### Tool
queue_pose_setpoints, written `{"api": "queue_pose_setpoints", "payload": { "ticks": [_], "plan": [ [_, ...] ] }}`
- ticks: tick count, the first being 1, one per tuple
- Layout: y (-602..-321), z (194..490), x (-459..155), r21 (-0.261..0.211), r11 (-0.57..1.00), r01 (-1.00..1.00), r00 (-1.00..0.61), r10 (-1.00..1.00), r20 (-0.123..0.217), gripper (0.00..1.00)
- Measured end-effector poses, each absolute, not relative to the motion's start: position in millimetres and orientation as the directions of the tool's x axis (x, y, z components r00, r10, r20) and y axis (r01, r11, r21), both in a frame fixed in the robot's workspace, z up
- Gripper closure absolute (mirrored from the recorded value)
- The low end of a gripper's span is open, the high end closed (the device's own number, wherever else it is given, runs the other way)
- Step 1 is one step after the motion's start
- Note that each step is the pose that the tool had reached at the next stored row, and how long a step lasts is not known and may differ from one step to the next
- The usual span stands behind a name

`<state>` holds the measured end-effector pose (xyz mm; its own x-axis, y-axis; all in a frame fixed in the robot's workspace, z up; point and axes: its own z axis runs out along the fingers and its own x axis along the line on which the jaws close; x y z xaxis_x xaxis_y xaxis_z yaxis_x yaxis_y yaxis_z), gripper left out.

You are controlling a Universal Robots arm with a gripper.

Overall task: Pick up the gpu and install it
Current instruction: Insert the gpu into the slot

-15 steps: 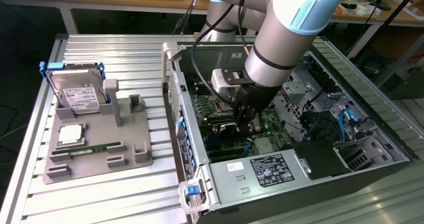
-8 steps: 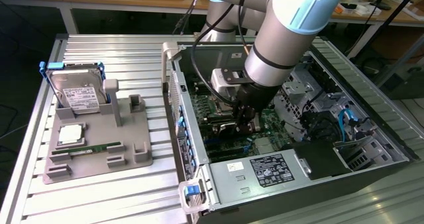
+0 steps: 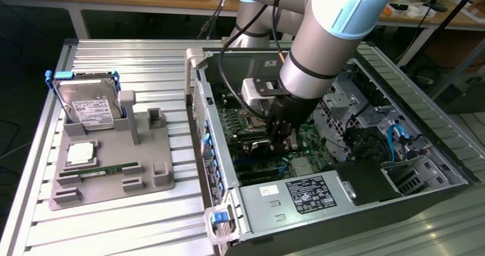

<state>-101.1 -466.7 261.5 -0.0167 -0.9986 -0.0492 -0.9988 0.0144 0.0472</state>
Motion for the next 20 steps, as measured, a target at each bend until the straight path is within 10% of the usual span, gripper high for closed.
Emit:
{"api": "queue_pose_setpoints", "payload": {
  "ticks": [20],
  "plan": [
    [-466.7,257.8,-102.0,0.048,0.014,-0.999,-0.017,-0.999,-0.049,0.73]
  ]
}}
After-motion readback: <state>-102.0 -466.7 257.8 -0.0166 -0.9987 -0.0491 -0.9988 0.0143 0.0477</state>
